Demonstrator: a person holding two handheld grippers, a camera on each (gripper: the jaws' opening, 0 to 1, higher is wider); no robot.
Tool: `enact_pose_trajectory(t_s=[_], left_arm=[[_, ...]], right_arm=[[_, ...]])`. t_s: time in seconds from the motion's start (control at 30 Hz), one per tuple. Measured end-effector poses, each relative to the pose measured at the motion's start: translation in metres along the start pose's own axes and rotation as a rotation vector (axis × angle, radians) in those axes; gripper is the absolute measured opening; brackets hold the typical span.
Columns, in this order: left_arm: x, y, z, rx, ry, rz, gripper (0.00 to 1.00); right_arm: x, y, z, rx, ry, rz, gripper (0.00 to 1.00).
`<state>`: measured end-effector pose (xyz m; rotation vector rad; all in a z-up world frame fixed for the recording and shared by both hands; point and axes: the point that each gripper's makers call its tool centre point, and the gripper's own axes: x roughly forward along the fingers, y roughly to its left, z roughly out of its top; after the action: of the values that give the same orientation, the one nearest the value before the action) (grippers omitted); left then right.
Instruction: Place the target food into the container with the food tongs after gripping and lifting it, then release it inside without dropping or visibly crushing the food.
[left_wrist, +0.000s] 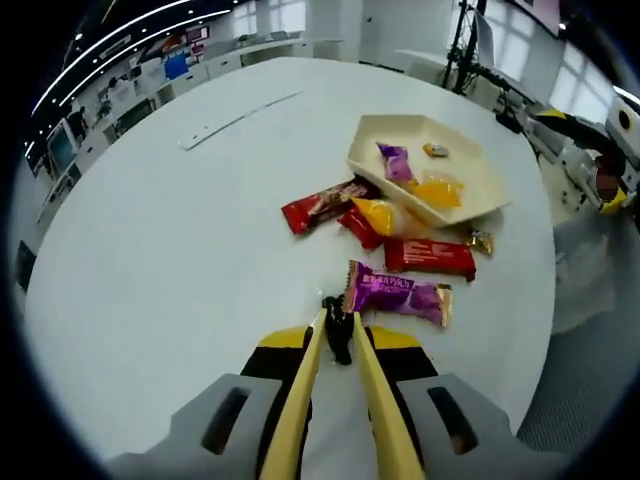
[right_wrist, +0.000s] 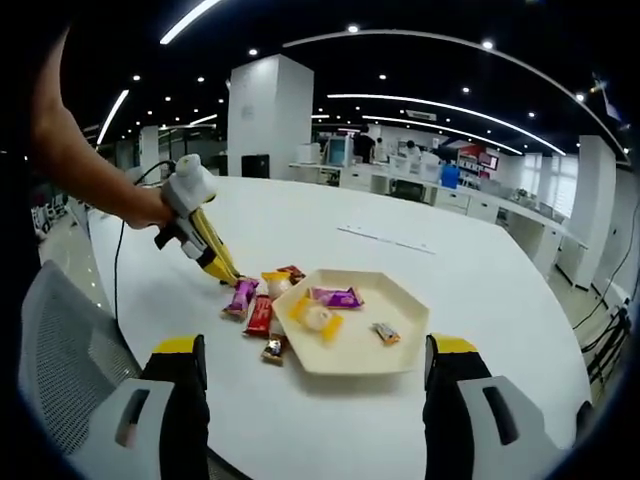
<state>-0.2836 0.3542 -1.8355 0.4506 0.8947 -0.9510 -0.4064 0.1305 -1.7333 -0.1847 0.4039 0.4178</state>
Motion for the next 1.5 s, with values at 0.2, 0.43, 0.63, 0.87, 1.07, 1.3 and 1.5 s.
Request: enact_pose_trajectory(t_s=[0.2, 0.43, 0.63, 0.87, 1.07, 1.3, 1.5], left_arm=[[-0.008, -0.001, -0.010, 0.032, -0.006, -0.028, 0.18], [-0.010, -0.007, -0.010, 0.065, -0.033, -0.063, 0.20], [-0.005, -0.008, -0.012, 0.053, -0.022, -0.052, 0.22], [0.002, -0.005, -0.009, 0.053, -0.020, -0.015, 0.18], [0.000, -0.009, -0.009, 0.077, -0.020, -0.020, 0.14], [-0.011, -0.008, -0.017, 0.117, 0.007, -0.040, 0.14], [-0.025, 0.000, -0.002, 0.114, -0.011, -0.066, 0.15]], right_arm=[[0.000, 0.002, -0.001, -0.006, 0.004, 0.006, 0.88], [0.000, 0.003, -0.002, -0.009, 0.012, 0.010, 0.87], [0.001, 0.004, -0.004, -0.015, 0.020, 0.014, 0.86], [0.002, 0.005, -0.005, -0.015, 0.025, 0.017, 0.86], [0.002, 0.005, -0.004, -0.012, 0.026, 0.018, 0.86], [0.002, 0.007, -0.005, -0.020, 0.029, 0.028, 0.85], [0.002, 0.007, -0.004, -0.018, 0.024, 0.029, 0.85]])
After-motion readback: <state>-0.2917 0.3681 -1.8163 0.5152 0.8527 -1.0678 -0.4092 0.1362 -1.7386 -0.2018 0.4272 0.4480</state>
